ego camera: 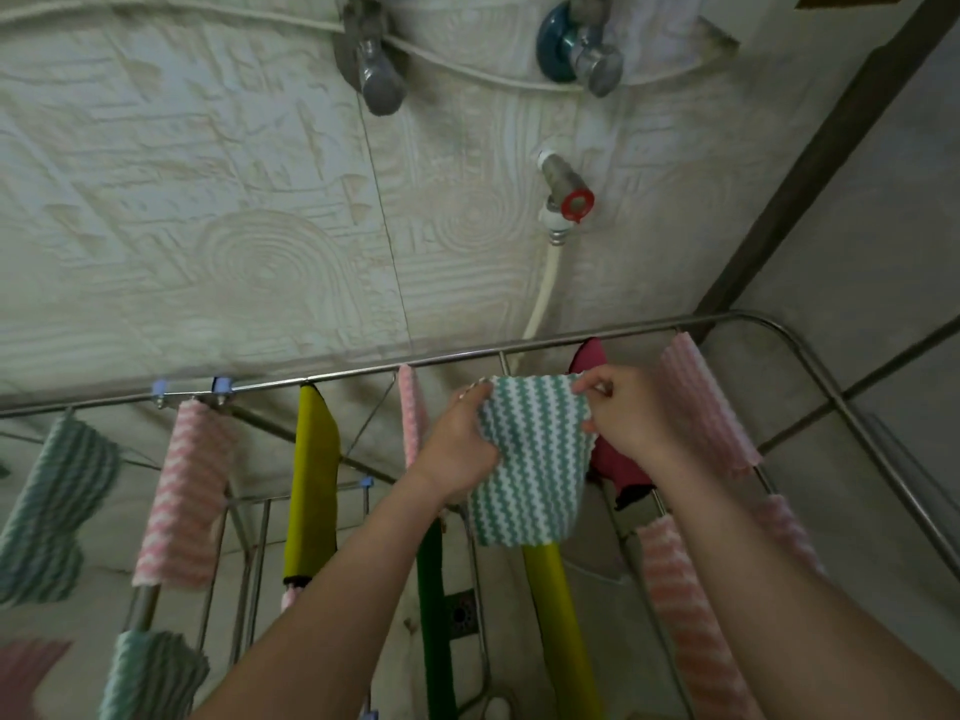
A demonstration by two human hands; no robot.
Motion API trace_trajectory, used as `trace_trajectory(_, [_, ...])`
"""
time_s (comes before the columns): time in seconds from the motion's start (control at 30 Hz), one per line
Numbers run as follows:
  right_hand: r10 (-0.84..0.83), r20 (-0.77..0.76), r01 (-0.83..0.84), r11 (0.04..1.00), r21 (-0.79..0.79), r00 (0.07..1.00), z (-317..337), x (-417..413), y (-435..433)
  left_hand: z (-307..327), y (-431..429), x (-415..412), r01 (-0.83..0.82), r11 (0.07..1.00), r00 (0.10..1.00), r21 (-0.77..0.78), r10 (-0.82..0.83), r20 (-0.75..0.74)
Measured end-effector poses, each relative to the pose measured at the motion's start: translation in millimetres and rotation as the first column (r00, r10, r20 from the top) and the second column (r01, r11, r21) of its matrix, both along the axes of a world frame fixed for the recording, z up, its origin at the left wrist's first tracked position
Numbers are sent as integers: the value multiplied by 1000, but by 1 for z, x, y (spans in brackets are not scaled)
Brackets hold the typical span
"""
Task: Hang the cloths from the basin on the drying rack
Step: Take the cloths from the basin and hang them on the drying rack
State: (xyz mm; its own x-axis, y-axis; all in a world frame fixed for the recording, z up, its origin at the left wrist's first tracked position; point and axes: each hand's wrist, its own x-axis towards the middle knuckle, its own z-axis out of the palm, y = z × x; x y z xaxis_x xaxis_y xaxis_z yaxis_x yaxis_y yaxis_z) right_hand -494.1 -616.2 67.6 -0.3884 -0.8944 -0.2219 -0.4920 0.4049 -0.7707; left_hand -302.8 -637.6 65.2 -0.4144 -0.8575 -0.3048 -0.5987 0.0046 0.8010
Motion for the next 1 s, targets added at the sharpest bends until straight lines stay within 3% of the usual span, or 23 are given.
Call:
trace_trajectory(0.13, [40,-174,-44,999,-23,984,-4,6,-22,-4,-15,-2,-54,999,998,-6,54,30])
trace_trajectory(0.43, [74,-312,-82,997,-14,947,-19,24,-42,-11,-38,-17,-63,993,987,-103,77,142])
trace_trajectory(0.67, [152,-174,-147,988,45,973,-24,28,-35,-17,-42,-18,49,961,958,-271,31,286])
trace_trajectory(0.8, [223,-66,-205,955,213,973,-13,23,-15,-16,-24,-13,21,894,929,-447,148,339])
trace_trajectory(0.87, [259,73,-269,913,307,963,-11,19,-1,-14,-1,-10,-26,939,961,-342,118,251])
trace_trajectory(0.93, [324,157,-360,849,387,933,-7,19,13,-16,22,-8,40,978,977,-207,6,215])
trace_trajectory(1.0, [494,106,-487,757,436,863,-10,17,21,-26,37,-8,96,986,971,-138,-62,231])
